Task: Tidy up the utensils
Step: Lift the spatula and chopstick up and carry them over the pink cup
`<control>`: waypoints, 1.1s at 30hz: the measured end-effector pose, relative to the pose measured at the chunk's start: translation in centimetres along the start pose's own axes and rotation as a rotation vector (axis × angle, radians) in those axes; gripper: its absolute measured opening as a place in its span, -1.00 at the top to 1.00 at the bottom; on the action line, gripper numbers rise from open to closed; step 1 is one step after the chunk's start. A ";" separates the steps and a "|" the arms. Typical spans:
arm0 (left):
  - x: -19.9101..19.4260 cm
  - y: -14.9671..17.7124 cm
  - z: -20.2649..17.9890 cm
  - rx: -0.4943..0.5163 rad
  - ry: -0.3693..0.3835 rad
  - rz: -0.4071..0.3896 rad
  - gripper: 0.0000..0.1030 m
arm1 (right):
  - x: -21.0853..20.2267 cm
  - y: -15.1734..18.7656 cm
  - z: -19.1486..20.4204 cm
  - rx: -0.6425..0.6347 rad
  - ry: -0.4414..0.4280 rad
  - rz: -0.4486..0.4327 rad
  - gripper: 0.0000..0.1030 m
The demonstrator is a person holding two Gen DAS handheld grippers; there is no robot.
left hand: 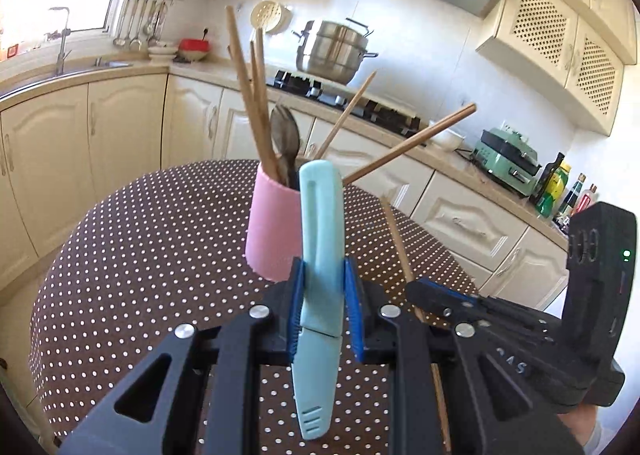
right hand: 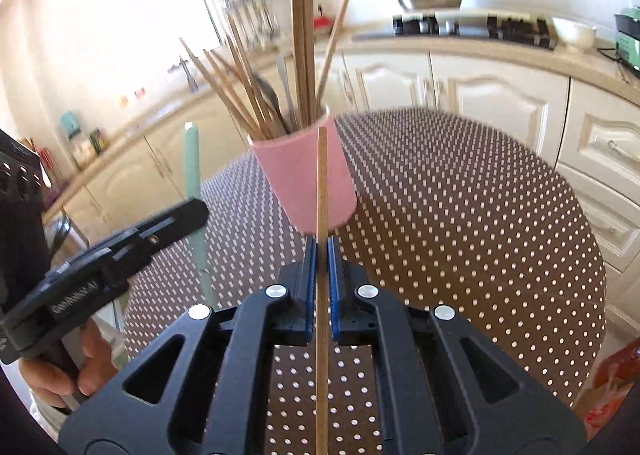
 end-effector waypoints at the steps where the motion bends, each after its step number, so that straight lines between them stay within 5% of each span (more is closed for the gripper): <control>1: -0.1 0.0 -0.1 0.001 0.001 -0.004 0.62 | -0.4 -0.1 0.1 -0.006 -0.007 -0.021 0.88; 17: -1.7 -1.0 -0.8 -0.021 0.043 -0.103 0.63 | -6.1 -0.9 2.3 -0.126 0.020 -0.459 0.88; 33: -3.5 -7.2 -1.2 -0.002 0.064 -0.259 0.63 | -4.9 -5.6 5.4 -0.235 -0.080 -0.627 0.88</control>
Point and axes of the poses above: each gripper's, at about its wrist camera, not at the fingertips, and x roughly the way its jaws point, z to its left, y to its underside, the point moved 3 cm from there along x, roughly the way its jaws point, and after that the axes turned 12 degrees about -y, right-handed, at the moved point
